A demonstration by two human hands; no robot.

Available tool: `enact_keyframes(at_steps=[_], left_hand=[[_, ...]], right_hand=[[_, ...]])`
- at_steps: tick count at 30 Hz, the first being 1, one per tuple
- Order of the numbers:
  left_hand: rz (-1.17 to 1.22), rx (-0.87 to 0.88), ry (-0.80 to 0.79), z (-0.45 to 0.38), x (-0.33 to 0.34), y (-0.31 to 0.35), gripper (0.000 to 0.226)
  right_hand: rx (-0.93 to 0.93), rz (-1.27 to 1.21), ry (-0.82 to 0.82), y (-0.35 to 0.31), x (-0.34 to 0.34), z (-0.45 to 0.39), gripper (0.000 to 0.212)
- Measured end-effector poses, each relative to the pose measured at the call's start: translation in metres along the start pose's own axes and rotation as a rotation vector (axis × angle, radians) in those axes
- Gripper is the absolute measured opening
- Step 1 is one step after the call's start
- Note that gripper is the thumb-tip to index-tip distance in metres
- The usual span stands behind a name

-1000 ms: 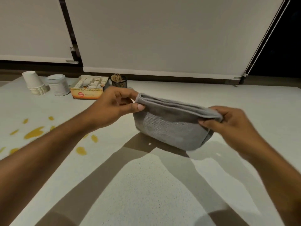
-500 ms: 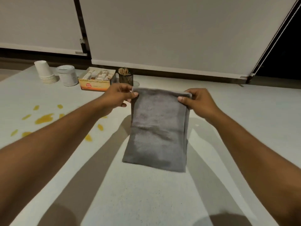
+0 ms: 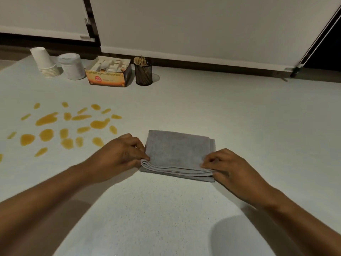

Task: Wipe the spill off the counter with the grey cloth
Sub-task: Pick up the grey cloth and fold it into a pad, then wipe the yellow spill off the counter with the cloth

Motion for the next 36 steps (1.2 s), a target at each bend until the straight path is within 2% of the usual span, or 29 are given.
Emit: enact_keyframes(at_steps=[4, 8, 12, 15, 17, 20, 23, 26, 30, 33, 36], left_hand=[[-0.090, 0.018, 0.055, 0.009, 0.002, 0.004, 0.027], [-0.228, 0.069, -0.039, 0.012, 0.000, 0.010, 0.036], [-0.317, 0.088, -0.072, 0.019, 0.002, 0.015, 0.044], [-0.373, 0.079, -0.053, 0.020, 0.003, 0.020, 0.051], [-0.400, 0.051, -0.005, 0.019, 0.003, 0.023, 0.052], [-0.232, -0.069, 0.069, 0.021, -0.001, 0.021, 0.064], [-0.067, -0.153, 0.064, 0.014, -0.009, 0.017, 0.078], [0.048, -0.220, 0.094, -0.001, -0.025, 0.010, 0.067], [0.294, -0.244, 0.121, -0.002, -0.057, -0.010, 0.049], [0.542, -0.256, 0.165, 0.008, -0.087, -0.025, 0.041], [0.702, -0.230, 0.173, 0.013, -0.115, -0.036, 0.033]], right_hand=[[-0.045, 0.099, 0.010, -0.009, -0.005, 0.003, 0.036], [-0.077, 0.159, -0.022, -0.023, -0.005, 0.004, 0.032], [-0.083, 0.300, -0.089, -0.030, 0.001, -0.001, 0.044], [-0.074, 0.301, -0.064, -0.031, 0.005, -0.011, 0.038], [-0.032, 0.211, -0.014, -0.032, 0.001, -0.024, 0.030], [0.095, -0.076, 0.033, -0.036, -0.020, -0.050, 0.025], [0.158, -0.302, -0.030, -0.049, -0.039, -0.074, 0.027], [0.151, -0.341, -0.081, -0.063, -0.050, -0.098, 0.024], [0.171, -0.440, -0.017, -0.075, -0.060, -0.123, 0.028], [0.260, -0.663, 0.001, -0.081, -0.057, -0.134, 0.022], [0.381, -1.040, -0.212, -0.085, -0.039, -0.134, 0.026]])
Point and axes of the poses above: each hand's wrist, its own z-axis away from the middle knuckle, its own x-axis out of the palm, y = z × x, the point moved 5 cm from there along -z, towards the middle knuckle, and after that the axes turned 6 degrees about -z, right-handed, at the moved point
